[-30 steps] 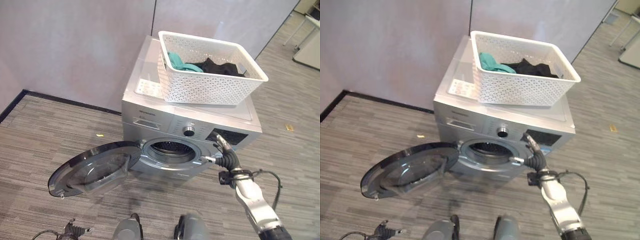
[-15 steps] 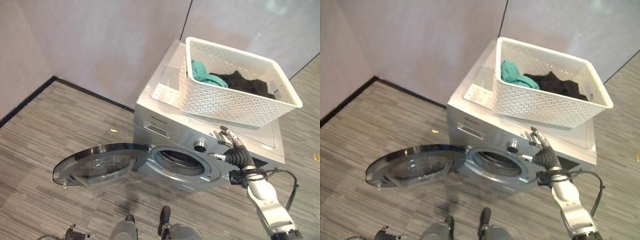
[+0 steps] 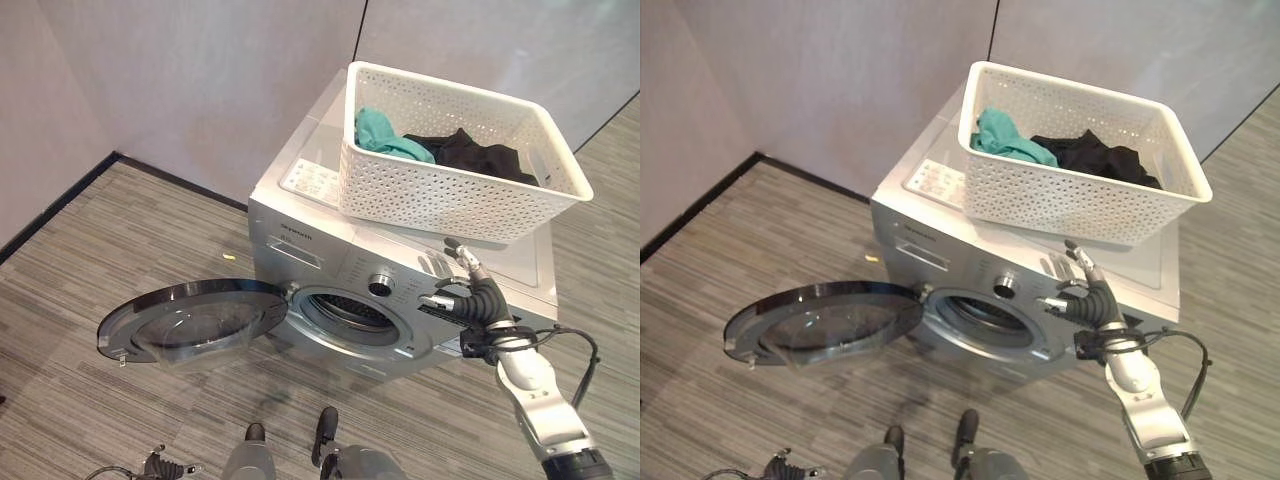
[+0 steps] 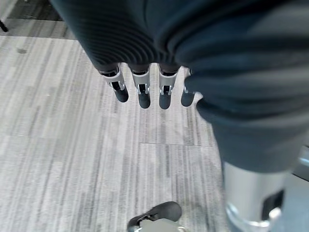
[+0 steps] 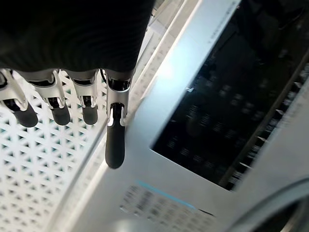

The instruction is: Grab the laundry basket,head to the washer,open it,put in the laundry and shut it.

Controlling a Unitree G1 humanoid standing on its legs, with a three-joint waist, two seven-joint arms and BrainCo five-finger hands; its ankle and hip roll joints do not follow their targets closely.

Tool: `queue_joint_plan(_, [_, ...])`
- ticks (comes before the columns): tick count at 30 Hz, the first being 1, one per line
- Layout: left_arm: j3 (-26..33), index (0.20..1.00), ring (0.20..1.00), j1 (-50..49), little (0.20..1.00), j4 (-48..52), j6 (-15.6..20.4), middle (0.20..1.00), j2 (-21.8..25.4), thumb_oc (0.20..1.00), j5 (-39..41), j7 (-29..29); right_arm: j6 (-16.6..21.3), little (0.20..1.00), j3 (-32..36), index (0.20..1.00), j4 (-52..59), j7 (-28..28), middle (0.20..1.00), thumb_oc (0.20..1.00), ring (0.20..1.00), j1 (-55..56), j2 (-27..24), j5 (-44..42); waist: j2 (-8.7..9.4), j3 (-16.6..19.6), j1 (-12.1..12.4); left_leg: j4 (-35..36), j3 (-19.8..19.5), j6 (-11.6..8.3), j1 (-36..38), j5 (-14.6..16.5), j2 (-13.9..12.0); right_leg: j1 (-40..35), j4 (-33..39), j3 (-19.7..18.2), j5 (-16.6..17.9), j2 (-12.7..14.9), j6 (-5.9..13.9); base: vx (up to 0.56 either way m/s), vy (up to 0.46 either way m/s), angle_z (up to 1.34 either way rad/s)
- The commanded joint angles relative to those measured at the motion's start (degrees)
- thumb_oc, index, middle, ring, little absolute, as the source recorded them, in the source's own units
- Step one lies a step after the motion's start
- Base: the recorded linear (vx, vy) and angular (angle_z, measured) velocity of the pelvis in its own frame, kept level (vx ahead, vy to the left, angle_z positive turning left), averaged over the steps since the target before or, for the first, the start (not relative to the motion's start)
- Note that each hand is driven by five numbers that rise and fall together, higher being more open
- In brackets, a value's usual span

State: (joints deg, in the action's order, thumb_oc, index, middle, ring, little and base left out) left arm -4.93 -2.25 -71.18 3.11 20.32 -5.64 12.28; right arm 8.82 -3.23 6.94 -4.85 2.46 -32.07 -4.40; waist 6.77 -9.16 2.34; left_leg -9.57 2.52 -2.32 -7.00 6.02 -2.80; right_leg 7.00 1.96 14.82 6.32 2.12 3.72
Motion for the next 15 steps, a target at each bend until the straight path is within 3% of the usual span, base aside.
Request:
queue_joint_plan(1, [2.5, 1.000, 1.000, 2.0, 1.000, -2.6, 0.6, 1.000, 1.2, 1.000, -2.2, 0.2, 4.2, 1.000, 5.8, 1.000, 8.2, 1.7, 1.000, 1.000, 1.000, 0.0, -5.9, 1.2, -0.16, 0.9, 0.8, 5.3, -0.2, -3.35, 4.4, -4.1, -5.7, -2.8, -0.6, -0.9, -2.0, 5.1, 6.21, 0.07, 0.026, -0.08])
queue_joint_plan(2, [2.6, 1.000, 1.000, 2.1, 1.000, -2.8, 0.5, 1.000, 0.9, 1.000, -2.5, -0.1, 4.2, 1.000, 7.3, 1.000, 9.4, 2.2, 1.000, 1.000, 1.000, 1.0, -7.1, 2.0, -0.26, 1.0, 0.5, 4.7, 0.2, -3.63, 4.2, -4.2, -5.7, -3.2, -0.2, -0.7, -2.0, 5.3, 6.32, 0.04, 0.046, -0.11])
queue_joint_plan(4, [2.1, 1.000, 1.000, 3.5, 1.000, -2.8, 0.6, 1.000, -0.2, 1.000, -4.0, -0.6, 4.5, 1.000, 13.6, 1.000, 12.6, 1.8, 1.000, 1.000, 1.000, 4.1, -10.7, 4.5, -0.43, 0.7, -2.0, 1.2, 7.2, -4.61, 1.9, -5.6, -6.8, -4.3, 0.8, 1.7, -1.0, 7.4, 7.01, -0.02, 0.096, 0.00])
queue_joint_plan(5, [1.8, 1.000, 1.000, 3.9, 1.000, -2.6, 0.8, 1.000, -0.6, 1.000, -4.2, -0.8, 4.8, 1.000, 15.1, 1.000, 13.3, 1.8, 1.000, 1.000, 1.000, 4.4, -11.3, 4.4, -0.38, 0.8, -2.7, 1.2, 8.6, -4.58, 1.5, -6.0, -6.7, -3.9, 0.7, 1.7, -0.6, 8.0, 7.24, -0.03, 0.127, 0.32])
queue_joint_plan(8, [2.1, 1.000, 1.000, 3.1, 1.000, -2.2, 1.0, 1.000, -0.8, 1.000, -5.0, -1.0, 6.2, 1.000, 18.5, 1.000, 15.7, 4.0, 1.000, 1.000, 1.000, 6.5, -11.8, 0.7, -0.66, 2.1, -3.2, 4.8, 9.5, -4.01, 4.0, -4.7, -6.3, -3.5, 1.0, 0.1, -0.4, 7.2, 7.27, 0.03, 0.076, 0.26])
queue_joint_plan(11, [0.6, 1.000, 1.000, 3.0, 1.000, -1.4, 1.6, 1.000, -0.3, 1.000, -4.8, -2.5, 8.7, 1.000, 24.0, 1.000, 17.8, 6.9, 1.000, 1.000, 1.000, 6.7, -12.9, -8.6, 0.71, 4.1, -4.1, 12.6, 10.4, -3.05, 7.4, -5.8, -6.4, -2.6, 0.0, -1.0, -1.0, 6.1, 7.65, 0.07, 0.047, -0.48])
queue_joint_plan(15, [0.1, 1.000, 1.000, 2.7, 1.000, -1.9, 1.9, 1.000, -0.4, 1.000, -4.8, -3.1, 9.5, 1.000, 29.0, 1.000, 17.7, 6.7, 1.000, 1.000, 1.000, 6.0, -15.3, -10.7, 1.55, 5.0, -4.2, 14.4, 10.0, -3.07, 7.9, -6.4, -6.6, -2.7, 0.4, -0.6, -0.9, 5.8, 7.82, 0.03, 0.010, -0.01])
